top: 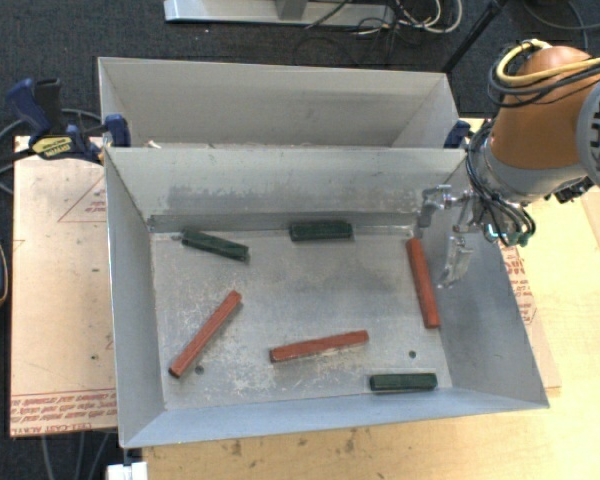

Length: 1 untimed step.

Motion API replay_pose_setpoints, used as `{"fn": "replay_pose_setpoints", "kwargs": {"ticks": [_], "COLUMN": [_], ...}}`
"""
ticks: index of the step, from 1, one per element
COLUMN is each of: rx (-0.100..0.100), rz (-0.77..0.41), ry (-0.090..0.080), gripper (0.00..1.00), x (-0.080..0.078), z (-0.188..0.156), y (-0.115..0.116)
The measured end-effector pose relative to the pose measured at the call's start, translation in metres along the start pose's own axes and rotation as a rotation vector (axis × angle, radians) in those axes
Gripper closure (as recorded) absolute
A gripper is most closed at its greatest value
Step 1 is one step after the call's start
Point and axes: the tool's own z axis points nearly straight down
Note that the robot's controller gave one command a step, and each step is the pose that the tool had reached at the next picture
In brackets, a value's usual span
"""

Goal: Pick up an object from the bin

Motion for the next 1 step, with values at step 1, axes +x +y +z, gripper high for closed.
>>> {"fn": "replay_pose_setpoints", "kwargs": {"ticks": [1], "rx": [0.000], "rz": [-0.684], "ry": [-0.004], "gripper": [0.00], "x": [0.0388], "z": [0.0722], "y": [0.0071]}}
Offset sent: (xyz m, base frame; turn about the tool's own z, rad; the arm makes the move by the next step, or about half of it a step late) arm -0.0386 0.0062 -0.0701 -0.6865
